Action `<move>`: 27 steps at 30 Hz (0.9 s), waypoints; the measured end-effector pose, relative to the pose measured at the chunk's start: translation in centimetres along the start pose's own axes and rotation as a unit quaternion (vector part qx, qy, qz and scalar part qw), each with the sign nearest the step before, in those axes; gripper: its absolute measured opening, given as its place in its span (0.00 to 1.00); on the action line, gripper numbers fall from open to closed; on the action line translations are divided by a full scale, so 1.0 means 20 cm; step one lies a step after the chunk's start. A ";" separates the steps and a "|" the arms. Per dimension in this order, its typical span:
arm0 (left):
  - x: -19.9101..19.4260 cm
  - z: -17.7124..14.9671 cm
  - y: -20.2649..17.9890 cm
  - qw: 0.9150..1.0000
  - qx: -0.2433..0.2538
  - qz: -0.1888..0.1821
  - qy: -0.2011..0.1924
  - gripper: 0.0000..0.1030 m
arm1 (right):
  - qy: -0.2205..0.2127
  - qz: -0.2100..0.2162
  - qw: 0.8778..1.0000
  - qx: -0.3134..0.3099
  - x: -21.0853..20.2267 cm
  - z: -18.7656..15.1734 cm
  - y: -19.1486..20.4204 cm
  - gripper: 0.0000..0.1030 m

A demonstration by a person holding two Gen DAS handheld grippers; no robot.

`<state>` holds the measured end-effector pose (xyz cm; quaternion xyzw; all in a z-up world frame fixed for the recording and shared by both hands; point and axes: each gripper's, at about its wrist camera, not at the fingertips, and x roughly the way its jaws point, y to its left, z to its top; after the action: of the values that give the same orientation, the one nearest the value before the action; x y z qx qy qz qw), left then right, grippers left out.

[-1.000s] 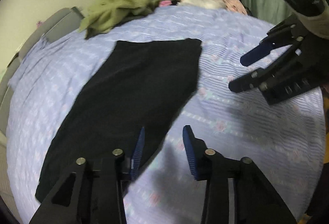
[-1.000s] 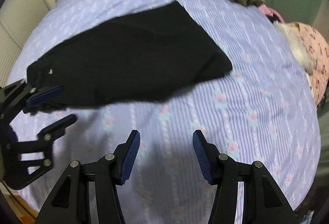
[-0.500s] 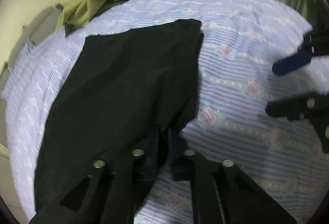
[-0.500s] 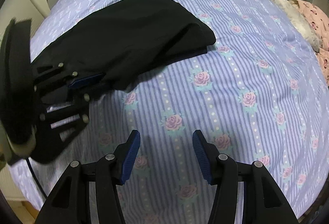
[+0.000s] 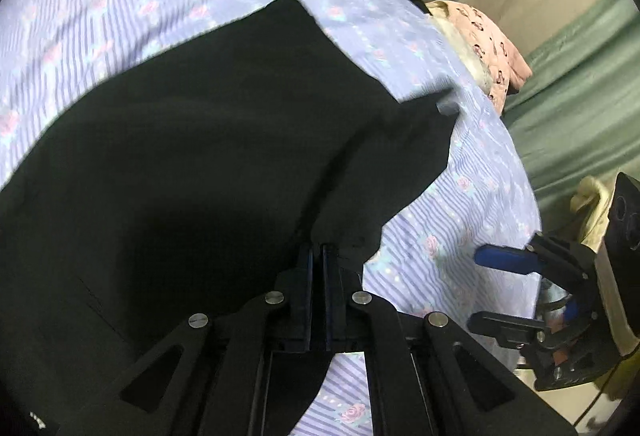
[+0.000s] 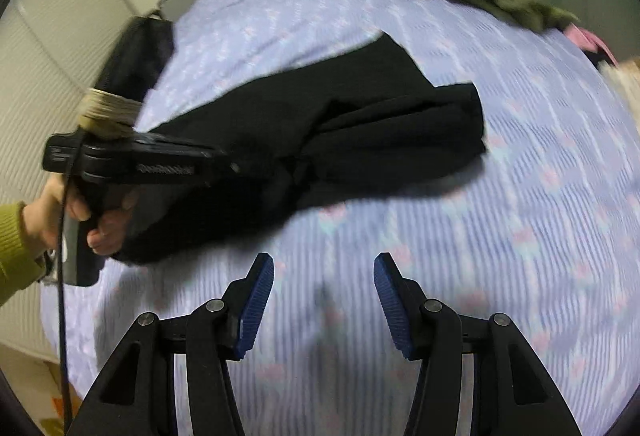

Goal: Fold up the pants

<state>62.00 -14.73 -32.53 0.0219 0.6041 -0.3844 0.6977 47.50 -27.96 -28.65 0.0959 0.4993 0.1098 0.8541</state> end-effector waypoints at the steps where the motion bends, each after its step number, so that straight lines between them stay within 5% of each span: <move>1: 0.00 0.00 0.02 1.000 -0.007 0.000 0.000 0.07 | -0.001 0.009 1.000 -0.007 0.03 0.04 0.01 0.52; 10: -0.05 -0.02 0.15 0.999 -0.040 0.006 -0.013 0.16 | 0.040 0.074 0.996 -0.016 0.26 0.14 0.11 0.45; 22: -0.13 -0.13 0.19 0.999 -0.037 0.025 -0.013 0.16 | 0.069 0.070 0.994 -0.039 0.49 0.21 0.18 0.43; 23: -0.15 -0.15 0.17 0.999 -0.032 0.023 -0.018 0.16 | 0.071 0.073 0.994 -0.042 0.49 0.21 0.19 0.39; 25: -0.18 -0.16 0.13 0.999 -0.024 0.017 -0.026 0.16 | 0.082 0.092 0.992 -0.035 0.47 0.21 0.18 0.12; 27: -0.21 -0.18 0.08 0.999 -0.016 0.007 -0.032 0.16 | 0.083 0.103 0.991 -0.014 0.42 0.19 0.17 0.08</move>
<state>60.12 -9.68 -30.58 0.0032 0.5875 -0.3704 0.7194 54.54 -22.61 -32.88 0.1251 0.5548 0.2116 0.7948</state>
